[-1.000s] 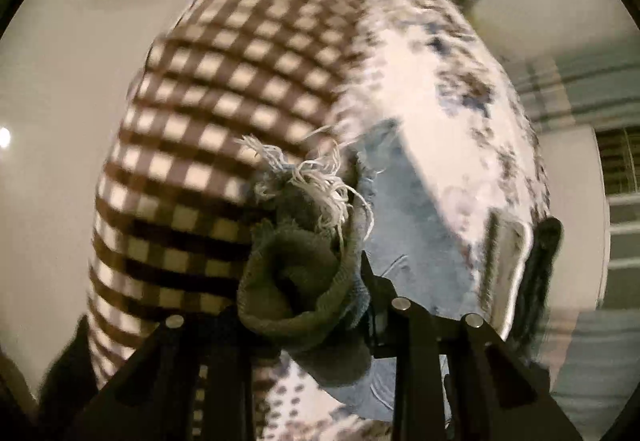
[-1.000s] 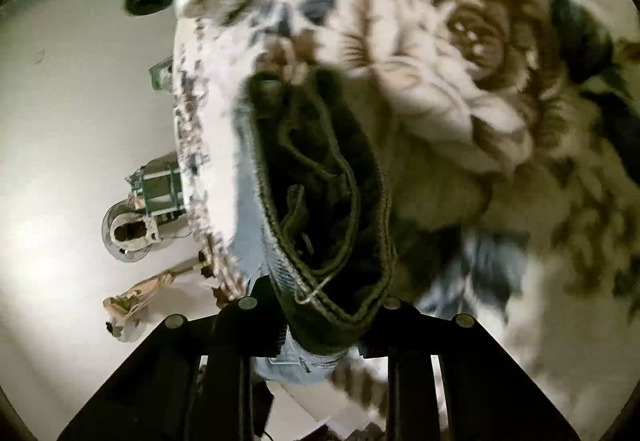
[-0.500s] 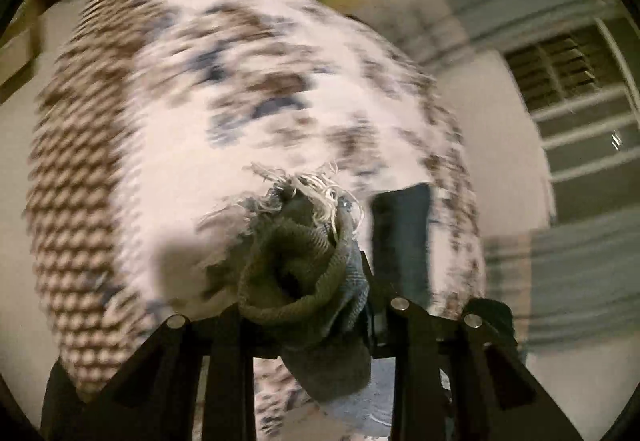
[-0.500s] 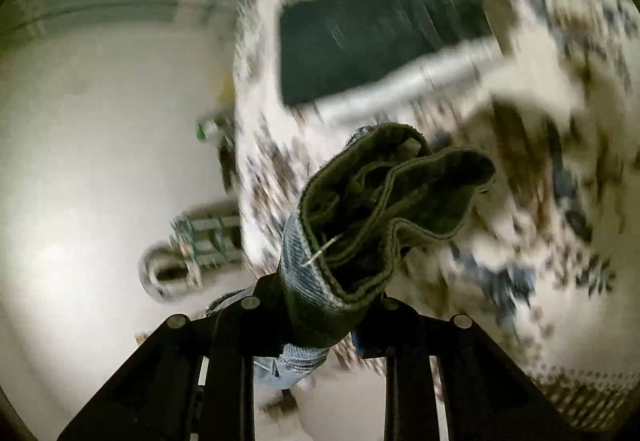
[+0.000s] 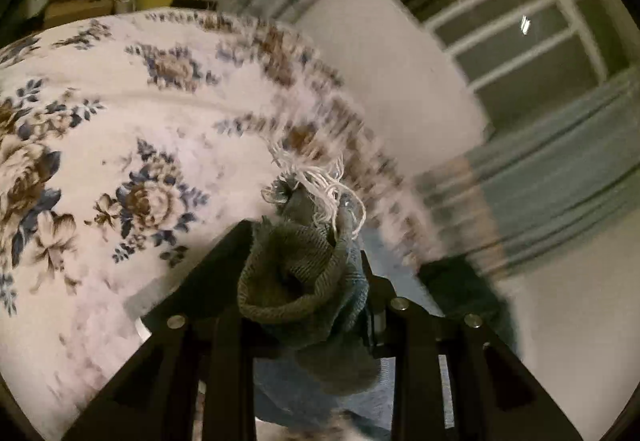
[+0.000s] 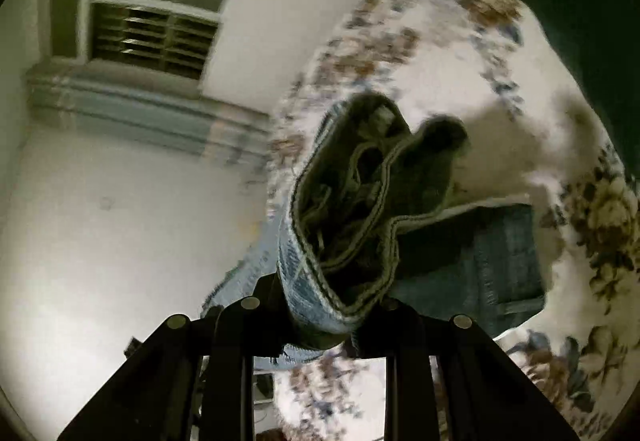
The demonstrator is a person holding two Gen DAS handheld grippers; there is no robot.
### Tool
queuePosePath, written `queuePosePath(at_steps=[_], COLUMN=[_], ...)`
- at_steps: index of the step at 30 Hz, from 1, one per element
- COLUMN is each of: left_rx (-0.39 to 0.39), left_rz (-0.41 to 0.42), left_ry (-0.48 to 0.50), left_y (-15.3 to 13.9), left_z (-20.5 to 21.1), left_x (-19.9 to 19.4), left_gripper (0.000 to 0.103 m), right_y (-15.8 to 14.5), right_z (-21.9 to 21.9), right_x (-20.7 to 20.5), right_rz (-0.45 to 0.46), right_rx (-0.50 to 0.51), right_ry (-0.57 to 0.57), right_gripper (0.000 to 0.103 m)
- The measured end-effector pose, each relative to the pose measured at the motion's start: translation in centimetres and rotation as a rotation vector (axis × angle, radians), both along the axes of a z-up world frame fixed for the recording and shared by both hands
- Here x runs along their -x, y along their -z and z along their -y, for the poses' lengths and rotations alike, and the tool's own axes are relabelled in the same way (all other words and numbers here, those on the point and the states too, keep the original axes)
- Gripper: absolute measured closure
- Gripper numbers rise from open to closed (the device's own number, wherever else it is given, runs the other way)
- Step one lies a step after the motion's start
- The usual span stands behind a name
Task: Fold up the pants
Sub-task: 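Lift the folded shorts with both tools and carry them toward the clothes stack, then lower the folded shorts onto the dark jeans stack and open both tools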
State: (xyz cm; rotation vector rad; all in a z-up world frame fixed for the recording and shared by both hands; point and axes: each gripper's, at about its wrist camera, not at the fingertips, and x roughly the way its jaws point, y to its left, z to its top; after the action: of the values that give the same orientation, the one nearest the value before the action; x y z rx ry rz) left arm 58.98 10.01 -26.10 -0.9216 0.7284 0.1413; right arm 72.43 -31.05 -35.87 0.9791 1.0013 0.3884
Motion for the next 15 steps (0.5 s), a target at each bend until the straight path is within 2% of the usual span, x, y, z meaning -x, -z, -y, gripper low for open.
queuePosePath(at_steps=[4,6,9,14,15], left_rx=[-0.053,-0.058,-0.092,-0.085,-0.085], left_rz=[-0.195,-0.247,-0.242,-0.259,-0.276], left_ry=[0.082,0.103,0.126,0.160,0.170], left_y=[10.2,13.2,14.3,13.5,13.5], left_z=[0.7,1.0,1.4,1.8,1.7], left_x=[-1.5,-0.8,0.4,1.9,2.0], left_gripper=[0.078,0.078,0.078,0.074,0.074], right_y=[9.9,12.9,15.3,14.9,15.2], right_z=[0.0,-0.1,0.4,0.5,0.4], right_x=[0.8,1.7,3.0,4.6,4.5], right_rz=[-0.159,-0.198,-0.215,-0.223,-0.232], right_rx=[0.069,0.084,0.060,0.088,0.109], right_ry=[0.007,0.013,0.027,0.014,0.008], right_gripper=[0.079,0.078,0.078,0.075,0.071])
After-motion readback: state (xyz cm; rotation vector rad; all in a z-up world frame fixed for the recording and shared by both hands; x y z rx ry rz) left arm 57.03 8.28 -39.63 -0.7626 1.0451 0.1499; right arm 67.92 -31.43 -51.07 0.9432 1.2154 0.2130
